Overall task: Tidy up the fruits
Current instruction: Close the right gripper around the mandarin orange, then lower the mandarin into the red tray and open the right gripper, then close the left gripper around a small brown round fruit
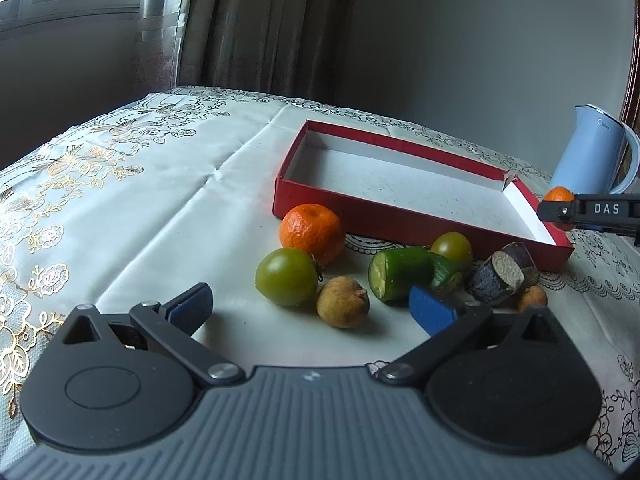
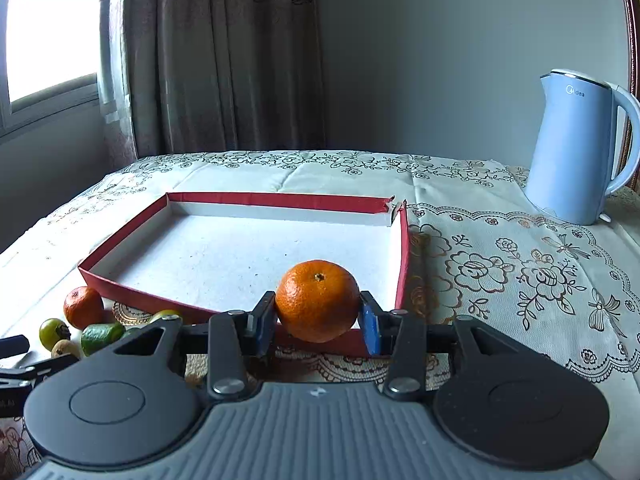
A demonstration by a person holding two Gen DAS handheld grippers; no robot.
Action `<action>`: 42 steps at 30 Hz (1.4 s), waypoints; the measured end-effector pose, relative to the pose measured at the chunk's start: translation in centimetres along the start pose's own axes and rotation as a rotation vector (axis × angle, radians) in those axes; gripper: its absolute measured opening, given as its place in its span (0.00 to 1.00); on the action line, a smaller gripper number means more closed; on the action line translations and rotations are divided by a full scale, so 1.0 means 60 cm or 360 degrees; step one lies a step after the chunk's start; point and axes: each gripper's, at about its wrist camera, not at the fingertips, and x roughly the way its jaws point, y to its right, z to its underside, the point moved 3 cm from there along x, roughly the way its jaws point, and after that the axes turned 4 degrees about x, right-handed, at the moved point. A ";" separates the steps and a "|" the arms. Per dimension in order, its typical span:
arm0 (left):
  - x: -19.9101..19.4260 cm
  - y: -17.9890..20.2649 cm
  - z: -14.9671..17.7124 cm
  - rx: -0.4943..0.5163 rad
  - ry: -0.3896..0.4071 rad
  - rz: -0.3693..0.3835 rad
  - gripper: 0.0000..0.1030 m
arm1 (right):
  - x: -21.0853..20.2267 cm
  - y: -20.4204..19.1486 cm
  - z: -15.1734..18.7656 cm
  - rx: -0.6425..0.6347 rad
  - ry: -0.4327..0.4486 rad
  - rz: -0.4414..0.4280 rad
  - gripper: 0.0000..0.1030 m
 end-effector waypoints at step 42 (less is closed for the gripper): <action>-0.005 0.020 0.003 0.0233 -0.0049 0.0218 0.54 | -0.060 0.095 0.104 0.0383 0.0103 0.0088 0.87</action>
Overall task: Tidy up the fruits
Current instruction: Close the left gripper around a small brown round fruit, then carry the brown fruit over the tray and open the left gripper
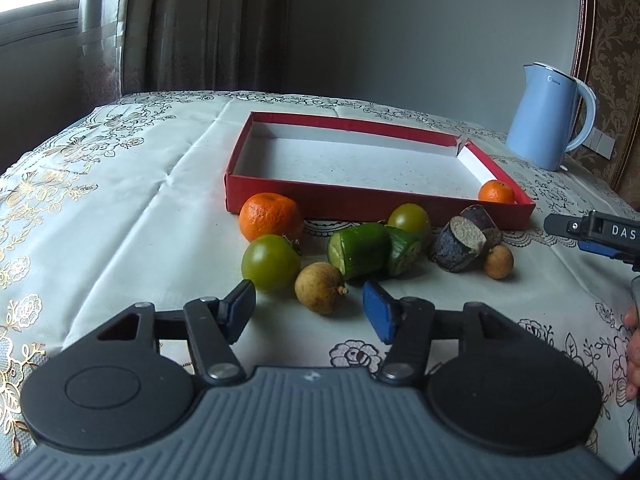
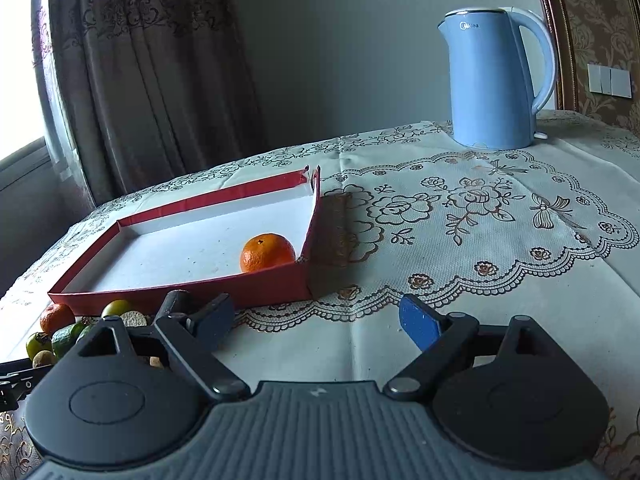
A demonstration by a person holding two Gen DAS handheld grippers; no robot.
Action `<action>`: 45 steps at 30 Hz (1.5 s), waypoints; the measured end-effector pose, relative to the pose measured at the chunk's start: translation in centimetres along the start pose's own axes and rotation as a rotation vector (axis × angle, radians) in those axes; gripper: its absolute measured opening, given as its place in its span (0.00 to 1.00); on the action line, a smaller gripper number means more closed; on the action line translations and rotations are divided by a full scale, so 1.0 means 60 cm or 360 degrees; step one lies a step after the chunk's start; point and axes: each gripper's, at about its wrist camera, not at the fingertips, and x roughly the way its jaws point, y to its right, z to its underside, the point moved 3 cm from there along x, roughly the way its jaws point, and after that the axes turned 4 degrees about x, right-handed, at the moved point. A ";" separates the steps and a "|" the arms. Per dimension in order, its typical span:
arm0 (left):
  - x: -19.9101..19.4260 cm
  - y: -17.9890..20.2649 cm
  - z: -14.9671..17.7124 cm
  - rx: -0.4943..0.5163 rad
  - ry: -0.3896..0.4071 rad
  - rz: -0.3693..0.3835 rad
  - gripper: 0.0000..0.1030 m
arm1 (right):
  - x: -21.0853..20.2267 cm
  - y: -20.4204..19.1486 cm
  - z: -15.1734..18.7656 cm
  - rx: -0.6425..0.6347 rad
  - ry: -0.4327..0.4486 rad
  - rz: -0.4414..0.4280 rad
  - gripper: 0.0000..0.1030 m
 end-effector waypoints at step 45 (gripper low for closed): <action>-0.033 0.045 -0.078 0.0094 0.0173 -0.0056 0.24 | 0.047 -0.047 0.017 -0.0299 -0.0285 0.0248 1.00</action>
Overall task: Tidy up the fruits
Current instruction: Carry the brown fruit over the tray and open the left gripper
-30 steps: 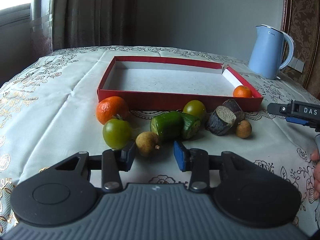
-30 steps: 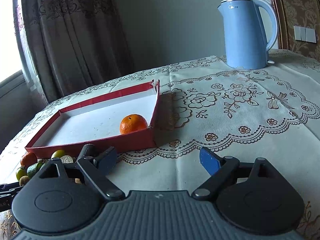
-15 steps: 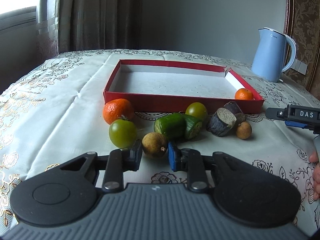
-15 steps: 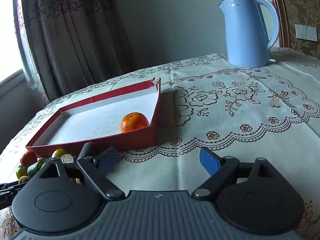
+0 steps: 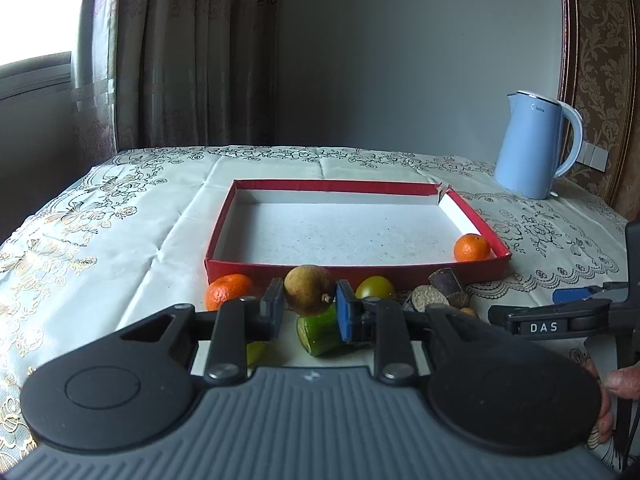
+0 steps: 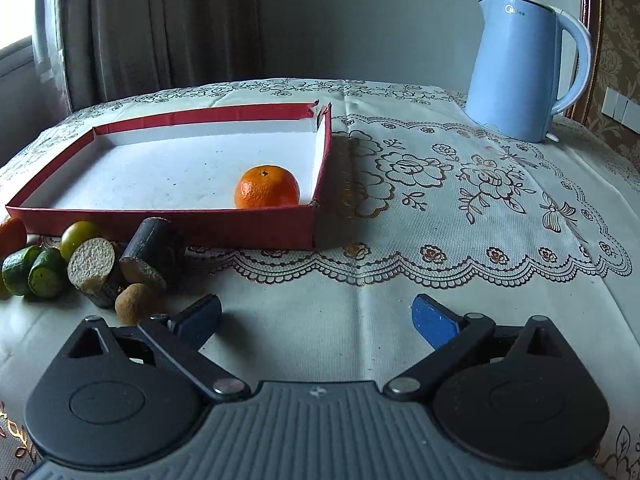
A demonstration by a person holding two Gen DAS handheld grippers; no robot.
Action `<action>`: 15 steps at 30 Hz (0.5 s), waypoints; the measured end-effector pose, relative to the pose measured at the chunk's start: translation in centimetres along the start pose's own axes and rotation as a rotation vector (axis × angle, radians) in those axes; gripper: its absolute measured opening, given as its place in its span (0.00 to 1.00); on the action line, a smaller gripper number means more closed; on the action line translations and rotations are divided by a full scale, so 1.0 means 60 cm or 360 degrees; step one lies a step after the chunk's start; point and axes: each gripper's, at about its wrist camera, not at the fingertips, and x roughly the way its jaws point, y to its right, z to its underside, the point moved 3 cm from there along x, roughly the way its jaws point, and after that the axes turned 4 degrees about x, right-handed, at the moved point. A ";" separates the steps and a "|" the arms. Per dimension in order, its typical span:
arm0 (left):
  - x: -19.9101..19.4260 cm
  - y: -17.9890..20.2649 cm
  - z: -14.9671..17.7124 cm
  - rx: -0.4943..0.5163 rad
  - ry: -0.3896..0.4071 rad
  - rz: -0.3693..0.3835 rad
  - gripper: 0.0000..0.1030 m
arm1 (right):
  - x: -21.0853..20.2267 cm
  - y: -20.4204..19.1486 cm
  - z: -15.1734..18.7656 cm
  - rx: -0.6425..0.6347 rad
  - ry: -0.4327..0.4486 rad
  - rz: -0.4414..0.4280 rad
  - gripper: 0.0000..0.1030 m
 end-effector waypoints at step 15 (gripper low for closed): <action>0.128 0.012 -0.145 0.0059 0.0051 0.0000 0.37 | 0.000 0.009 -0.001 0.0028 -0.0005 -0.0013 1.00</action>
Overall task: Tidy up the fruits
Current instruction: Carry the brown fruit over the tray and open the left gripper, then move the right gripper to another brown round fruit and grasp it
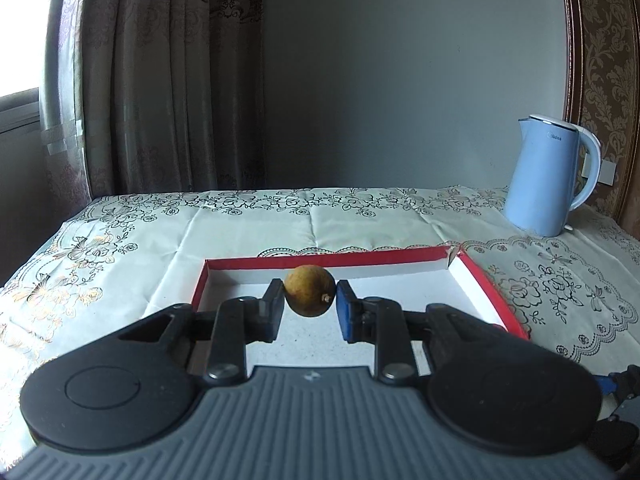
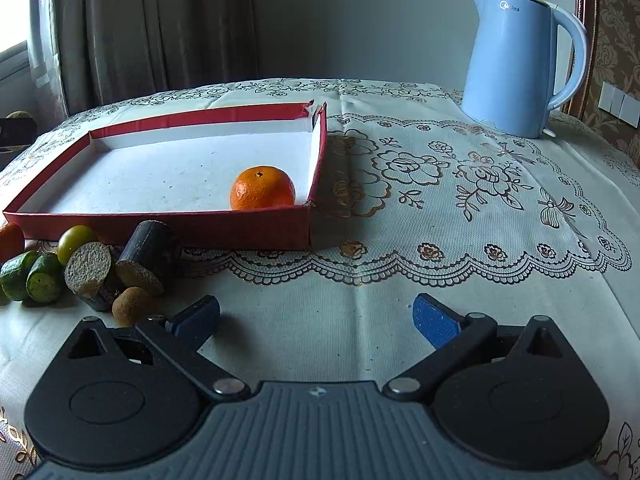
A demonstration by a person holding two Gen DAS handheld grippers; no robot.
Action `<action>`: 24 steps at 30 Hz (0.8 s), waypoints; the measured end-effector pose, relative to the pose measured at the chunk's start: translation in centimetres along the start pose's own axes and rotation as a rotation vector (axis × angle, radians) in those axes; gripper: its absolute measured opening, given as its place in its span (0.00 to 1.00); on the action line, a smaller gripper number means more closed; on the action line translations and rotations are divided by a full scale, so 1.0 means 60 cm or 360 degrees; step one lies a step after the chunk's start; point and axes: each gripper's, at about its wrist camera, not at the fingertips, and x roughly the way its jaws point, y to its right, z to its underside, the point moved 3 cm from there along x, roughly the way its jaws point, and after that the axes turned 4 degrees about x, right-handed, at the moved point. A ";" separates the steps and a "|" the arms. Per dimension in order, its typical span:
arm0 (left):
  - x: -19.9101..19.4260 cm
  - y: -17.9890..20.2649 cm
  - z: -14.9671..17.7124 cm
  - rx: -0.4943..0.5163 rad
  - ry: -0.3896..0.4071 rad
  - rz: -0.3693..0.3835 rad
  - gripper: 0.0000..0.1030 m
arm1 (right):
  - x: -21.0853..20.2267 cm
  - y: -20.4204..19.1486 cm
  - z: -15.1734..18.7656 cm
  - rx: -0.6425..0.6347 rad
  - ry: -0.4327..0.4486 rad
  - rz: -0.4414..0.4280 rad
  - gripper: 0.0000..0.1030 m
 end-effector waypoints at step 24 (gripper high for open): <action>-0.149 -0.141 0.209 -0.0368 -0.0159 -0.0323 1.00 | -0.017 0.015 -0.002 0.0106 0.0109 -0.0191 1.00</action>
